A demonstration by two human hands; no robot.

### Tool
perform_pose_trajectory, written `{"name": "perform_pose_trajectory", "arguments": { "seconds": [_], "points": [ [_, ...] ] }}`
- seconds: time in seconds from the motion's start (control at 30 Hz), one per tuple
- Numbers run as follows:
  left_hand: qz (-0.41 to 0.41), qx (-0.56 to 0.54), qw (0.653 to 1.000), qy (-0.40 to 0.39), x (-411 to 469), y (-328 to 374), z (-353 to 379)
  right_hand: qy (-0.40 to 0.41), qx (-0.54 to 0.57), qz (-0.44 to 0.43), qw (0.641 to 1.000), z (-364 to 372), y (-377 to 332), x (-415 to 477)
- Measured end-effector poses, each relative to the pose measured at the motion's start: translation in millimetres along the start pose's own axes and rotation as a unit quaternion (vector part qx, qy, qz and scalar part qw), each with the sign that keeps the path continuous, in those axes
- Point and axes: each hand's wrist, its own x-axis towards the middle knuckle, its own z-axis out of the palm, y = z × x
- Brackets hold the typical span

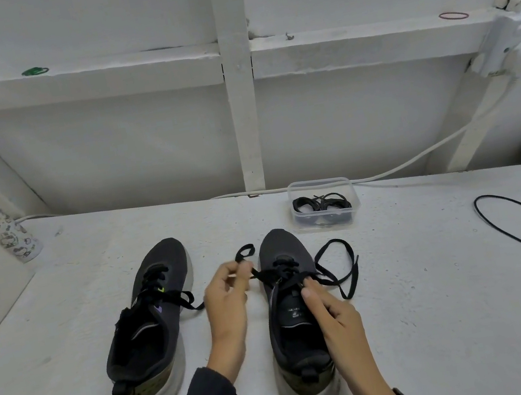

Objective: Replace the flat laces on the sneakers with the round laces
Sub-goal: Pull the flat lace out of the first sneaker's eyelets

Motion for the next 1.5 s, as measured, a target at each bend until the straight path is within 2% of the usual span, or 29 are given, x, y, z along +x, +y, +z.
{"name": "perform_pose_trajectory", "arguments": {
  "seconds": [0.07,0.13,0.3,0.4,0.47,0.53,0.67,0.8,0.87,1.0,1.17,1.27,1.4,1.5],
  "points": [
    [0.006,-0.041,0.998,0.046,9.2,15.4,-2.8,-0.005,-0.011,-0.007,1.000,0.7,0.0,-1.1],
    [0.021,-0.035,0.998,0.050,15.4,24.8,-4.2,-0.003,-0.023,-0.014,1.000,1.7,0.0,-2.1],
    [-0.014,-0.027,1.000,0.003,4.5,10.0,-2.4,0.004,0.003,0.000,1.000,1.4,-2.4,-1.0],
    [-0.043,-0.009,0.997,-0.060,-10.2,-7.2,0.3,0.007,-0.001,0.001,1.000,1.7,-2.9,-1.7],
    [-0.044,0.019,0.994,-0.099,-18.1,-15.7,3.6,0.011,0.003,0.003,1.000,2.3,-2.9,-1.9],
    [-0.034,0.044,0.993,-0.104,-18.5,-21.7,4.5,0.014,0.008,0.007,1.000,2.3,-3.8,-2.5],
    [0.009,0.079,0.995,-0.066,-5.0,-16.1,3.0,0.010,0.000,0.006,1.000,2.2,-4.5,-2.7],
    [0.021,-0.006,0.999,0.043,13.2,8.1,-0.1,0.006,-0.002,0.015,1.000,0.5,-5.5,-2.8],
    [0.028,-0.016,0.998,0.047,15.7,11.7,-0.5,0.005,-0.008,0.015,1.000,0.1,-6.3,-3.6],
    [-0.020,-0.025,0.999,-0.003,0.8,1.8,0.8,0.007,-0.014,0.015,1.000,0.1,-6.5,-3.3],
    [-0.058,0.000,0.989,-0.133,-19.9,-16.7,1.0,0.011,-0.074,-0.026,0.997,0.7,-10.0,-5.1],
    [-0.029,0.047,0.990,-0.129,-15.5,-21.2,-0.6,0.008,-0.189,-0.107,0.976,-2.6,-15.2,-4.6],
    [0.005,0.070,0.988,-0.136,-8.7,-22.3,-2.2,-0.014,-0.417,-0.147,0.897,-4.1,-27.8,3.7],
    [0.021,0.083,0.988,-0.127,-7.1,-28.1,-1.9,-0.034,-0.498,-0.155,0.853,0.4,-39.1,11.1]
  ]
}}
